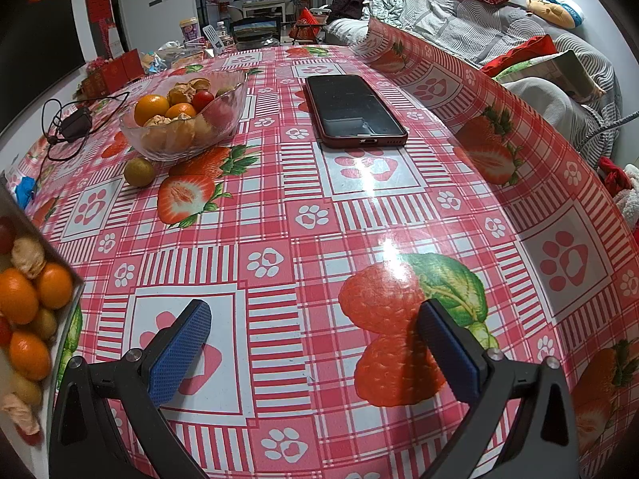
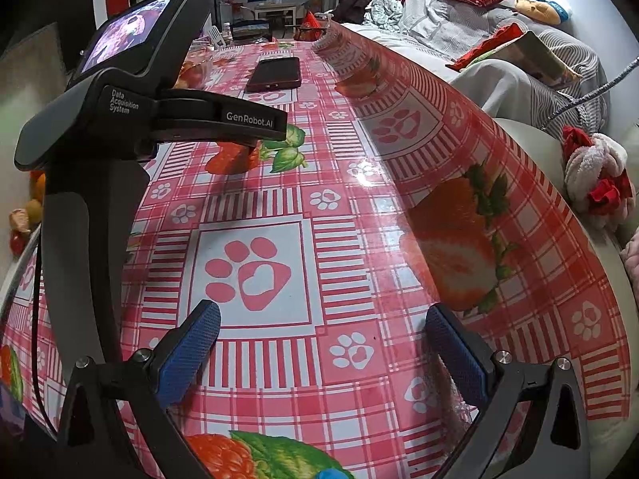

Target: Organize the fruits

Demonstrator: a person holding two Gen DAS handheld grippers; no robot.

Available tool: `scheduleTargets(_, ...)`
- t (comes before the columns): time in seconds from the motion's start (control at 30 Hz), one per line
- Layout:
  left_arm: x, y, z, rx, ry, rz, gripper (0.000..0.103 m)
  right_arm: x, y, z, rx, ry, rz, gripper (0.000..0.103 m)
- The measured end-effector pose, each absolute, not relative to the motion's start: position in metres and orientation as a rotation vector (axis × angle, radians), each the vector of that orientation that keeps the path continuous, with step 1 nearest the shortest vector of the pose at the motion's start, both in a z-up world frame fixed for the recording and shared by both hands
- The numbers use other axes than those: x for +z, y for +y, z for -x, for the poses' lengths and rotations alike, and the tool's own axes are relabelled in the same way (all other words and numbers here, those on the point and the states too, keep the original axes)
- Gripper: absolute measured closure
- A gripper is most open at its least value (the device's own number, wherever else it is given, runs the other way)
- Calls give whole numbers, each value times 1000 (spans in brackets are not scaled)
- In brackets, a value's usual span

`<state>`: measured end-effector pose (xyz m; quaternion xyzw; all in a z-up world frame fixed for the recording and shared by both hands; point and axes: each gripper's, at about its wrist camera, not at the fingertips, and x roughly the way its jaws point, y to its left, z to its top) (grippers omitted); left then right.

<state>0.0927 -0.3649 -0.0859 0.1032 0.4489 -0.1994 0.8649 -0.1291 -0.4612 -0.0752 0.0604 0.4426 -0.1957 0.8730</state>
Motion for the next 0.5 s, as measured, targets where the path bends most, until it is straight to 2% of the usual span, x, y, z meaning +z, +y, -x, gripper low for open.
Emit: scheduleTargets(0.5, -85, -365, -93, -418, 941, -216, 0, -75, -461, 130, -408, 917, -125, 0)
